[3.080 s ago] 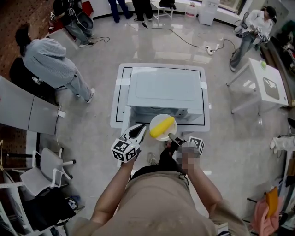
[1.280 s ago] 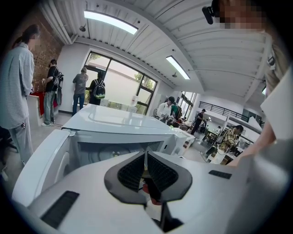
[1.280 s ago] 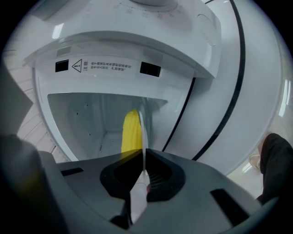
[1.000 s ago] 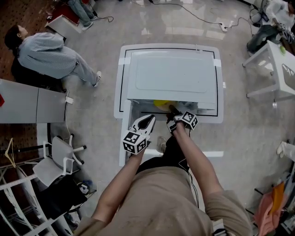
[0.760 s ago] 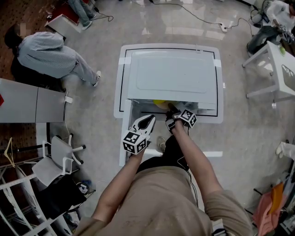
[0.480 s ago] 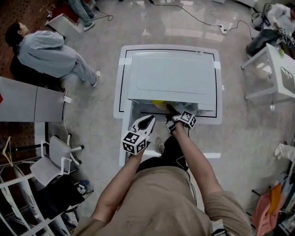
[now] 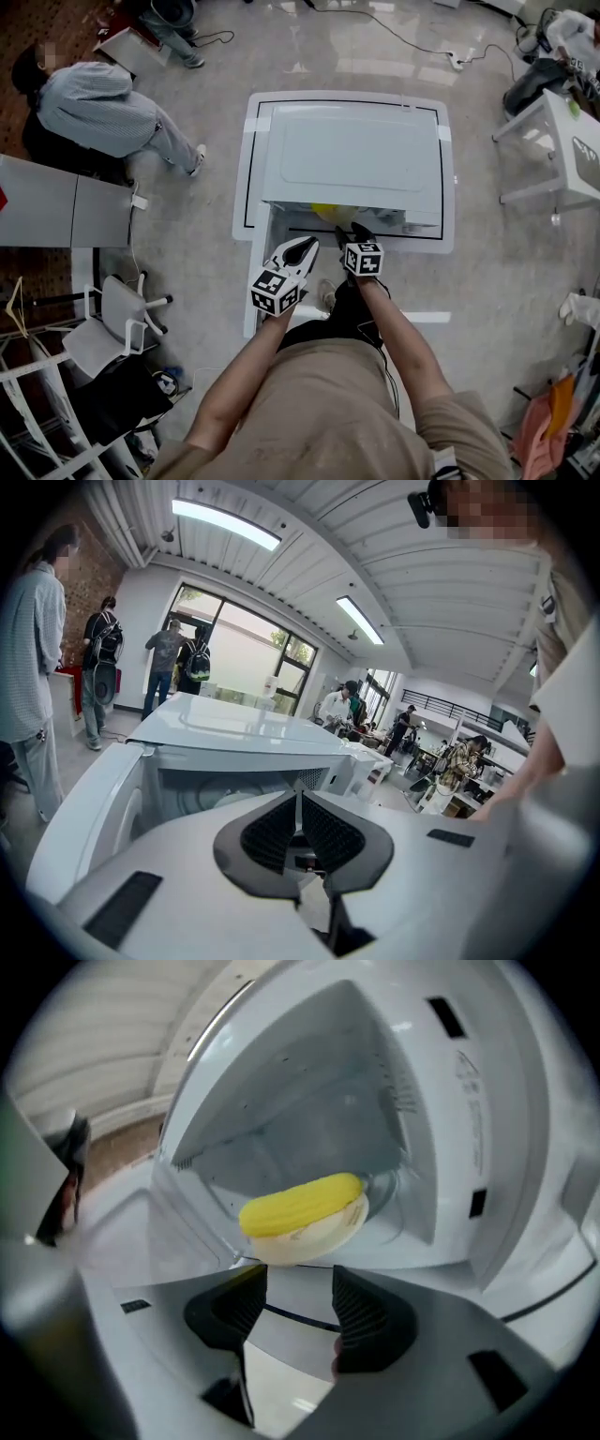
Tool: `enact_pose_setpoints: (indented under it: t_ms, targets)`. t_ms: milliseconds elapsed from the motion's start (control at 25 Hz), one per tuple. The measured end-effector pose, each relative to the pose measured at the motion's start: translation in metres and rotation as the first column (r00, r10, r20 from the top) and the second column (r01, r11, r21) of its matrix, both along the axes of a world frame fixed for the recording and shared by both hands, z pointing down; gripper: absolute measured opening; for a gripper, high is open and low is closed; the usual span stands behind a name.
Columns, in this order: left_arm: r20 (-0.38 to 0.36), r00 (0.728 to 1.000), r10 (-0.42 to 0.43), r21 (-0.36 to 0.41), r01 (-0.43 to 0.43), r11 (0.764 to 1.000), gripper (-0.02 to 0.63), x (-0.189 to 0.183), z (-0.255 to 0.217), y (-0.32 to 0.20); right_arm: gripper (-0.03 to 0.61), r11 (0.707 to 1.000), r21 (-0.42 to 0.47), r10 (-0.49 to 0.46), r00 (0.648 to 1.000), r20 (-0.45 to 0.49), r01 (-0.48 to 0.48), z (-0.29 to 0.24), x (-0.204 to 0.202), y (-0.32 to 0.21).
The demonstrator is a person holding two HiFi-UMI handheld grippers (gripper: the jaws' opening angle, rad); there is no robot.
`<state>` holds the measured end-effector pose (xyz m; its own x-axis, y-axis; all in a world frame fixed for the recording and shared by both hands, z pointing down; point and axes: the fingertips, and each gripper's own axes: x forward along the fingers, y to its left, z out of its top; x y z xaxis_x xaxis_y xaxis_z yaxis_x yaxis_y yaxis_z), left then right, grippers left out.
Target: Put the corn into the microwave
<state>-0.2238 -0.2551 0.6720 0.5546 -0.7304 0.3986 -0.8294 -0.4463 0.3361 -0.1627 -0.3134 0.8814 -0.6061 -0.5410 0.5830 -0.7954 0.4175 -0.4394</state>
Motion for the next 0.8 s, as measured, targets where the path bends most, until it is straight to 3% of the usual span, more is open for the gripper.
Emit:
enact_pose_setpoints:
  t_ms: [80, 200, 800]
  targets:
    - [0.000, 1.000, 0.005, -0.003, -0.005, 1.000, 0.009, 0.000, 0.000, 0.000, 0.207, 0.996, 0.074, -0.049, 0.990, -0.135, 0.059, 0.000, -0.005, -0.001]
    - [0.003, 1.000, 0.011, -0.006, -0.011, 1.000, 0.009, 0.000, 0.001, 0.001, 0.207, 0.990, 0.106, -0.061, 0.971, -0.229, 0.088, 0.001, -0.010, -0.006]
    - [-0.010, 1.000, -0.019, -0.015, 0.018, 1.000, 0.009, -0.012, 0.003, 0.006, 0.207, 0.991, 0.122, -0.005, 0.921, -0.389, 0.057, -0.004, -0.019, -0.040]
